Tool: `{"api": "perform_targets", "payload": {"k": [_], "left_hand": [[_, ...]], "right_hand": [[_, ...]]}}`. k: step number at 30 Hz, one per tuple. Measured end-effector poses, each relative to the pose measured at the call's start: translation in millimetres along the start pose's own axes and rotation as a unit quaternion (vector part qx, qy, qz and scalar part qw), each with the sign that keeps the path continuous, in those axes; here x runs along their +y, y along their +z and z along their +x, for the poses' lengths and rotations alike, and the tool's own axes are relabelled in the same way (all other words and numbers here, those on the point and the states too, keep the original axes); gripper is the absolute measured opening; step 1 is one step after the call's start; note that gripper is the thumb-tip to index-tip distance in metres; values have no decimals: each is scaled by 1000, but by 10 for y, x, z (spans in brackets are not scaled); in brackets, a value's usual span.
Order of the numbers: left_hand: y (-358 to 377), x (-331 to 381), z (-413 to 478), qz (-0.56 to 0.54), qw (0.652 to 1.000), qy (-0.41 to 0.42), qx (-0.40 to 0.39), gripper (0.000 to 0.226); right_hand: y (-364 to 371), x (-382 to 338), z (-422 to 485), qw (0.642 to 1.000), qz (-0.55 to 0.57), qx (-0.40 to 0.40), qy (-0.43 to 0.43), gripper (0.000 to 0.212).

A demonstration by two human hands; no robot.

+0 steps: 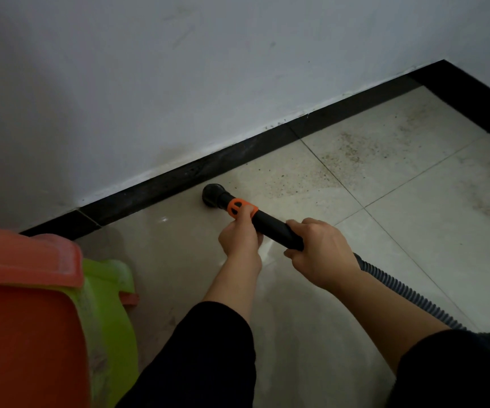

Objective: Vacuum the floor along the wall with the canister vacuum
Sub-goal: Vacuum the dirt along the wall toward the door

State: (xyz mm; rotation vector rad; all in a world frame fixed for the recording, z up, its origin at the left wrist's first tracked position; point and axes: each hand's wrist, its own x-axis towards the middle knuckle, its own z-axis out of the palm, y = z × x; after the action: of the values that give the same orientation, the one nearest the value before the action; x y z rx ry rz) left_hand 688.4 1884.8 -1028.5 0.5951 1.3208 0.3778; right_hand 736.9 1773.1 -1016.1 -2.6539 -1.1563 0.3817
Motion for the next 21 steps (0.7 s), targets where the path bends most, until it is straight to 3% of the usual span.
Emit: {"api": "perform_targets", "payload": {"k": [10,21], "left_hand": [[-54,-10,-54,21,998,11,62,26],[113,-168,-114,15,998,-17,-62,19]], "right_hand": [[-47,-74,-27,1000,9,-15,-15,30],[-106,176,-165,999,-12,13,35,28]]}}
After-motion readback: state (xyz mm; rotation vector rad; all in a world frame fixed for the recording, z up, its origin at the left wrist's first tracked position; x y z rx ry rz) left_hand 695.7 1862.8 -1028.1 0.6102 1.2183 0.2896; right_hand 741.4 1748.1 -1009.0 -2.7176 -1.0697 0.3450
